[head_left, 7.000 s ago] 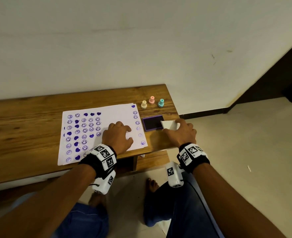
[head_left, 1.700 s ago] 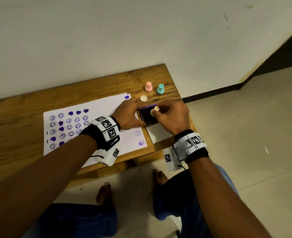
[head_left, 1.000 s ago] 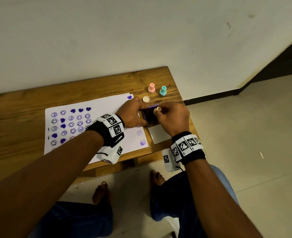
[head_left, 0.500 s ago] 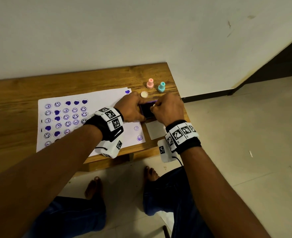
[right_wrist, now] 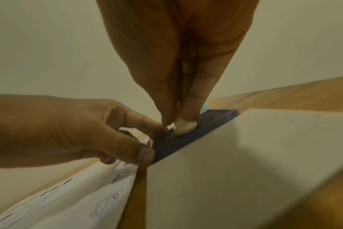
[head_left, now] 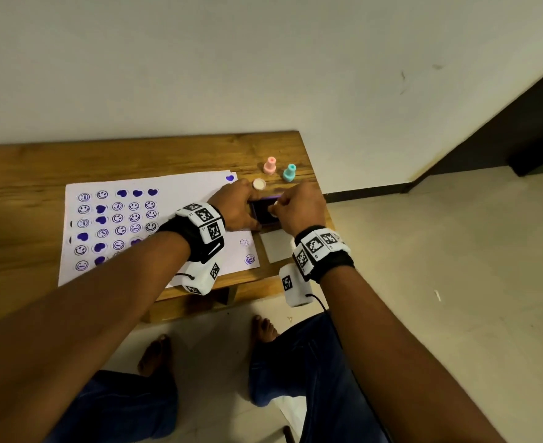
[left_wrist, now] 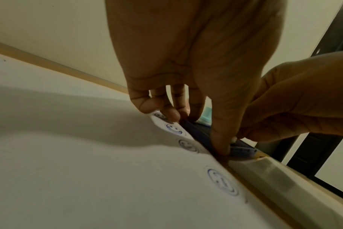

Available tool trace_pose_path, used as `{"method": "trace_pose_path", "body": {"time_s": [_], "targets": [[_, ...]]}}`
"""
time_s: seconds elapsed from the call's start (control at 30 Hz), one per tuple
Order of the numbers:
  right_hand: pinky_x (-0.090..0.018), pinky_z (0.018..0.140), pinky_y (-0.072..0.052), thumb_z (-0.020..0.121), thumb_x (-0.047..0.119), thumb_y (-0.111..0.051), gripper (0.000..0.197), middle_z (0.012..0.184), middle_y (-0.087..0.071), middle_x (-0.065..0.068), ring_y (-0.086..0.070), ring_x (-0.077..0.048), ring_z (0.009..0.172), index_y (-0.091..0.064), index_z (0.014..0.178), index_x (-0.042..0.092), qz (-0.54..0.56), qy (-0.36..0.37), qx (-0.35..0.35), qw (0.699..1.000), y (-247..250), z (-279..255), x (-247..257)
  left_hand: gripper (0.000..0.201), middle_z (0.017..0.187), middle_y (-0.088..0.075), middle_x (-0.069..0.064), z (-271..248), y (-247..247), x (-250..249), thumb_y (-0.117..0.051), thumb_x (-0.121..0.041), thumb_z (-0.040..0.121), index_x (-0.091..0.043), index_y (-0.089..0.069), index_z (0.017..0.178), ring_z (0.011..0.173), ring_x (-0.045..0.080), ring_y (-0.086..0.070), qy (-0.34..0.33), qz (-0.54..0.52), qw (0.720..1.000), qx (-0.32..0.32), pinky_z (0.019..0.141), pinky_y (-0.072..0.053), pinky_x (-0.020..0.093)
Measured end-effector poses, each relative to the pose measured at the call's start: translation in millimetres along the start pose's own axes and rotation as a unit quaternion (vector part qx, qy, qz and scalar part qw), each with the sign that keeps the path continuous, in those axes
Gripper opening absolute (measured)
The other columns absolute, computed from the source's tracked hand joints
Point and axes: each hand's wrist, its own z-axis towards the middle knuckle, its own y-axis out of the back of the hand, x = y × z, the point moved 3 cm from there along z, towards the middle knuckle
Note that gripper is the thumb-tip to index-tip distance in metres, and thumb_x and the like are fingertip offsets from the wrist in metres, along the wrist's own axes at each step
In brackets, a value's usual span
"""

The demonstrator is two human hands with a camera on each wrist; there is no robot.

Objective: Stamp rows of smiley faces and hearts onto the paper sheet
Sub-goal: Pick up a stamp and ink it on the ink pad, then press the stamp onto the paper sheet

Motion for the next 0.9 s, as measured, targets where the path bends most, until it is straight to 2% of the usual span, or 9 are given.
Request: {"method": "trace_pose_path", "body": {"time_s": [0.2, 0.27, 0.33, 0.4, 0.53, 0.6, 0.7, 0.8, 0.9], "targets": [[-0.023, 0.074, -0.048, 0.087, 0.026, -0.077, 0.015, 0.094, -0.075, -0.001, -0.065, -0.013, 0.085, -0.079, 0.096, 0.014, 0.12, -0.019, -0.035, 0.992, 11, -20, -10, 0.076, 0.122, -0.058, 0.008, -14, 7, -6, -0.088, -0.035, 0.062, -0.013, -0.058, 0.128, 0.105, 0.026, -0.058, -0.007, 0.006, 1.0, -0.021, 0.085, -0.049, 0.034], [-0.026, 0.077, -0.057, 0.085, 0.025, -0.078, 0.017, 0.092, -0.077, -0.001, -0.071, -0.013, 0.084, -0.079, 0.099, 0.014, 0.251, -0.044, -0.055, 0.966, 17, -28, -22, 0.082, 0.129, -0.055, 0.008, -19, 11, -7, -0.087, -0.036, 0.064, -0.013, -0.054, 0.135, 0.111, 0.028, -0.056, -0.013, -0.009, 1.0, -0.022, 0.091, -0.046, 0.035], [-0.034, 0.079, -0.062, 0.085, 0.019, -0.078, 0.016, 0.087, -0.078, -0.004, -0.074, -0.016, 0.083, -0.078, 0.097, 0.009, 0.405, -0.066, -0.043, 0.911, 21, -42, -24, 0.074, 0.131, -0.055, 0.008, -28, 23, -3, -0.085, -0.036, 0.067, -0.017, -0.056, 0.133, 0.117, 0.028, -0.054, -0.01, -0.039, 0.998, -0.041, 0.096, -0.045, 0.035], [-0.029, 0.074, -0.061, 0.088, 0.011, -0.074, 0.019, 0.094, -0.077, -0.009, -0.074, -0.02, 0.087, -0.074, 0.103, 0.0, 0.593, -0.08, 0.018, 0.801, 22, -59, -15, 0.06, 0.129, -0.058, 0.005, -43, 39, 5, -0.083, -0.034, 0.07, -0.021, -0.063, 0.126, 0.114, 0.025, -0.057, 0.008, -0.087, 0.994, -0.061, 0.089, -0.046, 0.03], [-0.021, 0.063, -0.061, 0.084, 0.004, -0.072, 0.026, 0.101, -0.073, -0.018, -0.075, -0.021, 0.08, -0.069, 0.109, -0.004, 0.848, -0.174, 0.159, 0.474, 17, -96, 9, 0.047, 0.127, -0.061, -0.002, -77, 64, 21, -0.077, -0.031, 0.078, -0.02, -0.065, 0.122, 0.106, 0.016, -0.059, 0.017, -0.122, 0.988, -0.09, 0.079, -0.038, 0.021], [-0.025, 0.061, -0.063, 0.068, -0.003, -0.084, 0.036, 0.098, -0.073, -0.023, -0.076, -0.026, 0.076, -0.071, 0.101, -0.007, 0.882, -0.177, 0.208, 0.385, 11, -114, 24, 0.044, 0.125, -0.061, -0.003, -97, 73, 33, -0.076, -0.032, 0.08, -0.021, -0.065, 0.121, 0.109, 0.016, -0.058, 0.027, -0.128, 0.986, -0.106, 0.079, -0.039, 0.022], [-0.027, 0.058, -0.062, 0.047, -0.011, -0.093, 0.055, 0.097, -0.072, -0.025, -0.076, -0.028, 0.074, -0.071, 0.097, -0.01, 0.888, -0.174, 0.228, 0.359, -2, -133, 40, 0.039, 0.116, -0.059, -0.006, -123, 80, 55, -0.076, -0.031, 0.08, -0.023, -0.066, 0.117, 0.107, 0.015, -0.057, 0.056, -0.134, 0.983, -0.116, 0.07, -0.044, 0.024], [-0.028, 0.058, -0.062, 0.049, -0.011, -0.092, 0.058, 0.1, -0.07, -0.023, -0.075, -0.027, 0.073, -0.071, 0.103, -0.01, 0.891, -0.18, 0.236, 0.342, -15, -148, 52, 0.039, 0.121, -0.06, -0.005, -144, 82, 76, -0.076, -0.031, 0.08, -0.023, -0.066, 0.116, 0.115, 0.017, -0.056, 0.067, -0.129, 0.984, -0.104, 0.09, -0.047, 0.03], [-0.028, 0.061, -0.063, 0.052, -0.011, -0.091, 0.066, 0.097, -0.071, -0.023, -0.074, -0.026, 0.073, -0.066, 0.113, -0.008, 0.895, -0.181, 0.236, 0.334, -24, -158, 62, 0.039, 0.124, -0.058, -0.004, -158, 87, 90, -0.075, -0.031, 0.081, -0.023, -0.066, 0.118, 0.117, 0.015, -0.054, 0.077, -0.119, 0.985, -0.095, 0.09, -0.041, 0.026]]}}
